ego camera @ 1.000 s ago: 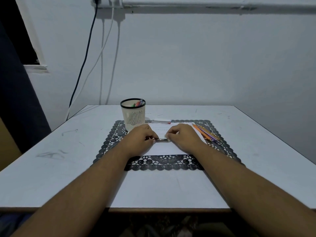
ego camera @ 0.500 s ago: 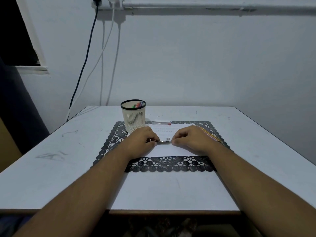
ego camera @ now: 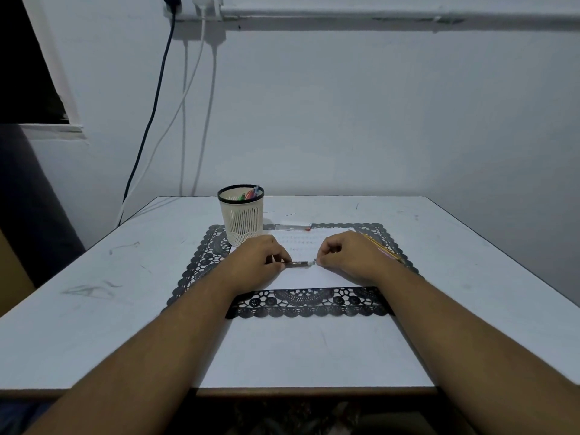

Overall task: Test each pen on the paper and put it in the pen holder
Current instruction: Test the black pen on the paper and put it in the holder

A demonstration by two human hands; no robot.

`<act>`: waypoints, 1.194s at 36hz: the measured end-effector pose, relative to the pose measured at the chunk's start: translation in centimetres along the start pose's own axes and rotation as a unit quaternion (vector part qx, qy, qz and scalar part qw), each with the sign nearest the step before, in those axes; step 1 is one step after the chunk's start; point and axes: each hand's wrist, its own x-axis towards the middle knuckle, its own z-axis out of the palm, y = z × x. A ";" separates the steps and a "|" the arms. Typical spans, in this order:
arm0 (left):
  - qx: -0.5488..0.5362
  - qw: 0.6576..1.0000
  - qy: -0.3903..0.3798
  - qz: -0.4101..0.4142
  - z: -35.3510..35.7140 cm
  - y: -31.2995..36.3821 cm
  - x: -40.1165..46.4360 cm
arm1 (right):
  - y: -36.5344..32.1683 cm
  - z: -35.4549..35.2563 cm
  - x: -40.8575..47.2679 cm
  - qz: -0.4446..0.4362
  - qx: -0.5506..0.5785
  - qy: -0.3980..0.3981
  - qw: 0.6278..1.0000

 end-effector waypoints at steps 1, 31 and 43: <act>-0.004 1.000 0.001 0.001 0.0 0.1 0.0 | -0.1 0.1 0.1 -0.003 -0.005 -0.004 1.000; 0.007 1.000 0.009 0.015 0.8 0.8 0.3 | 0.4 0.7 0.9 -0.007 -0.003 0.011 1.000; -0.022 1.000 0.011 -0.007 0.5 0.7 0.0 | 0.5 0.3 4.1 0.014 -0.019 0.063 0.998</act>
